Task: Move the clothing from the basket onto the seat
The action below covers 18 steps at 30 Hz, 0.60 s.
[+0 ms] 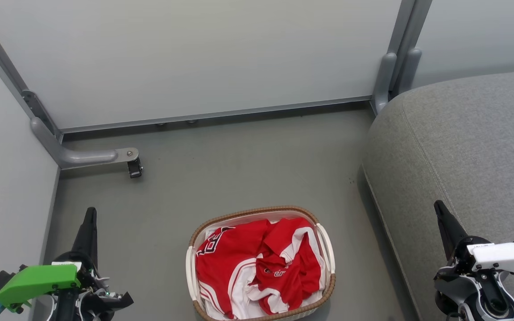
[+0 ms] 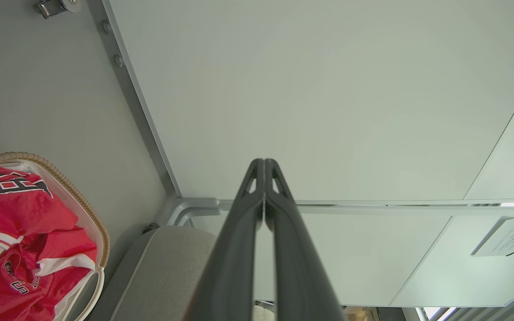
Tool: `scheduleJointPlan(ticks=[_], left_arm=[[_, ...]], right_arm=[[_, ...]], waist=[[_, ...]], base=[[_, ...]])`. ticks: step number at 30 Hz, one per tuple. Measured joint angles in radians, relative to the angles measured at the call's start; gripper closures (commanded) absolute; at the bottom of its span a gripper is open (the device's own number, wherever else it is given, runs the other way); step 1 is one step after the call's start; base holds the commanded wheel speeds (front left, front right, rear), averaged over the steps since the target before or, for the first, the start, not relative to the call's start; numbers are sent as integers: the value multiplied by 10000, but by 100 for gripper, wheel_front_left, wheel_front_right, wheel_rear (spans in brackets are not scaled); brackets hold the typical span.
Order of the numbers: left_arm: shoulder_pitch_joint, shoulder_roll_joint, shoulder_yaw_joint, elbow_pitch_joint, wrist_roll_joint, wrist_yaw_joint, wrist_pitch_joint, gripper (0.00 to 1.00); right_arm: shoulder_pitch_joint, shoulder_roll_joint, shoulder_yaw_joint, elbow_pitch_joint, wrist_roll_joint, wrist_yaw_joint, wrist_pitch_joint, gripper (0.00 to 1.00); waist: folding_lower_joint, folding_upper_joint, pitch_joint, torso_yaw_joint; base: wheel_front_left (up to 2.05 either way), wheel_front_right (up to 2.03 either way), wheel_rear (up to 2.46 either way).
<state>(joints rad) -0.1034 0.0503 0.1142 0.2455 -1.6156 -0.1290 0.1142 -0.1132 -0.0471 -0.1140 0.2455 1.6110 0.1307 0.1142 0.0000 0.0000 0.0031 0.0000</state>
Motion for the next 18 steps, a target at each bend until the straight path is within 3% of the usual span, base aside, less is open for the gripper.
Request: scheduleJointPlan(ticks=[18], left_arm=[[0,0,0,0,0,0,0,100]], right_arm=[[0,0,0,0,0,0,0,100]], waist=[[0,0,0,0]], base=[[0,0,0]])
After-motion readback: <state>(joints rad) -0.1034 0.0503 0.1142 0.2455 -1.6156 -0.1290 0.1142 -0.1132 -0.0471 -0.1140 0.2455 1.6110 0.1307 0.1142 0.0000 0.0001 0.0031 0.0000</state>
